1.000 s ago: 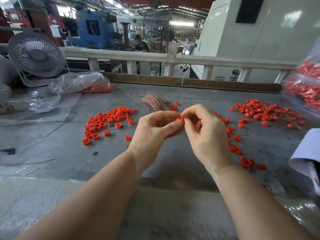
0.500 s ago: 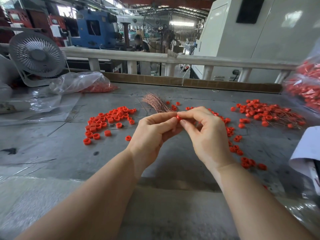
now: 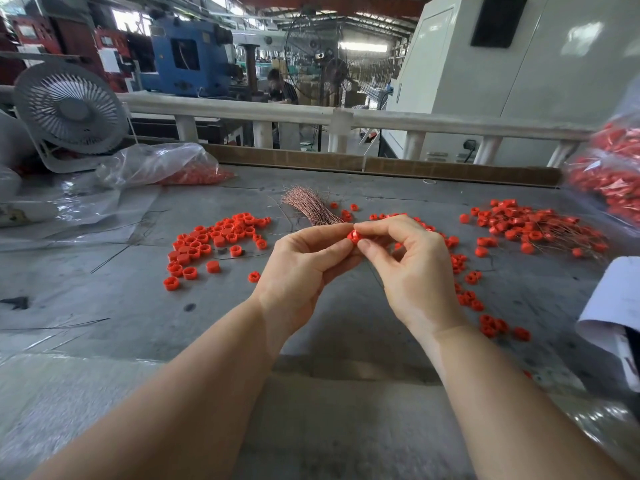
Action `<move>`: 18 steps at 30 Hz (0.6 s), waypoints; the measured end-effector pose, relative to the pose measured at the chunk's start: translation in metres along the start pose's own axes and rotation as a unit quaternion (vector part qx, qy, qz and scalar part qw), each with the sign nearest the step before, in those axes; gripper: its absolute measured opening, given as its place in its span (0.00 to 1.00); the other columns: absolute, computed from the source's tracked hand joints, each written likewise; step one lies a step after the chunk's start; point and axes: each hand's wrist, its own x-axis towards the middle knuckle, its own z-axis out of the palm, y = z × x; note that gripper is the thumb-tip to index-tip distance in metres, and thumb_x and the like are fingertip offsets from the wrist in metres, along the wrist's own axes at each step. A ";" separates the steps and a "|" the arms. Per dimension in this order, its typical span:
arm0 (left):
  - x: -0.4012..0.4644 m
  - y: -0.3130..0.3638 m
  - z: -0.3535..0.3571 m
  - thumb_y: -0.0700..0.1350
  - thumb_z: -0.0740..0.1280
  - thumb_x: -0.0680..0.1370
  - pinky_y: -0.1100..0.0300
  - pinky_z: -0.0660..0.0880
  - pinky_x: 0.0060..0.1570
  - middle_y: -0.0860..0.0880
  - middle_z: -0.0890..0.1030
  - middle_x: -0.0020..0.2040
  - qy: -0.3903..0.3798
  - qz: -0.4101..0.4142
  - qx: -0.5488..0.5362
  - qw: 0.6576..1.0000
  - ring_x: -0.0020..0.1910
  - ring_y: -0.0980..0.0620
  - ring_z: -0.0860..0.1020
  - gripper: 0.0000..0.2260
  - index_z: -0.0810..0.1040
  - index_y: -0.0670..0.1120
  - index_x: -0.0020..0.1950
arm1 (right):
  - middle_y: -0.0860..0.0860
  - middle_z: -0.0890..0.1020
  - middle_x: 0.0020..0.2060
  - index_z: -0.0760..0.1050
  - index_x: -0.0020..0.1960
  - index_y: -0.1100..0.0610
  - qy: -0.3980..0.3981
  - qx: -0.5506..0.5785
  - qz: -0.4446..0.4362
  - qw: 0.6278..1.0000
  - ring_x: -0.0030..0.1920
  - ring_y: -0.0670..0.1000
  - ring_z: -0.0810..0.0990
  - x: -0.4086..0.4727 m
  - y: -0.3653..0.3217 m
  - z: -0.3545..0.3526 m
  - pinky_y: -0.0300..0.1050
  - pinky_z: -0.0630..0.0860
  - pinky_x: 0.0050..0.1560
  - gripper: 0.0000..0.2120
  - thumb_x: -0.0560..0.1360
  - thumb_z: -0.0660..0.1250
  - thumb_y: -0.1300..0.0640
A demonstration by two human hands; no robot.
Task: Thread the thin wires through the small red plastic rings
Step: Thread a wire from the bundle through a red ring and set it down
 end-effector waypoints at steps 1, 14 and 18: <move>0.000 0.000 0.000 0.30 0.63 0.74 0.65 0.79 0.42 0.45 0.84 0.38 0.000 0.003 0.001 1.000 0.38 0.53 0.83 0.08 0.80 0.38 0.46 | 0.48 0.81 0.40 0.82 0.46 0.58 0.001 0.001 0.000 1.000 0.41 0.37 0.76 0.000 0.000 0.000 0.24 0.67 0.41 0.08 0.71 0.70 0.67; 0.001 -0.002 -0.003 0.30 0.64 0.73 0.64 0.79 0.40 0.47 0.83 0.33 0.006 0.020 -0.007 1.000 0.35 0.54 0.82 0.07 0.77 0.39 0.48 | 0.50 0.82 0.39 0.81 0.45 0.57 0.001 0.023 0.005 1.000 0.40 0.40 0.77 0.000 0.000 0.002 0.25 0.68 0.40 0.07 0.70 0.70 0.67; 0.001 -0.002 -0.003 0.30 0.64 0.73 0.65 0.79 0.40 0.48 0.83 0.33 0.003 0.031 -0.001 0.999 0.34 0.55 0.82 0.08 0.76 0.39 0.49 | 0.47 0.81 0.37 0.80 0.44 0.55 0.005 0.029 0.007 1.000 0.38 0.41 0.77 0.000 -0.002 0.002 0.26 0.68 0.39 0.08 0.70 0.70 0.67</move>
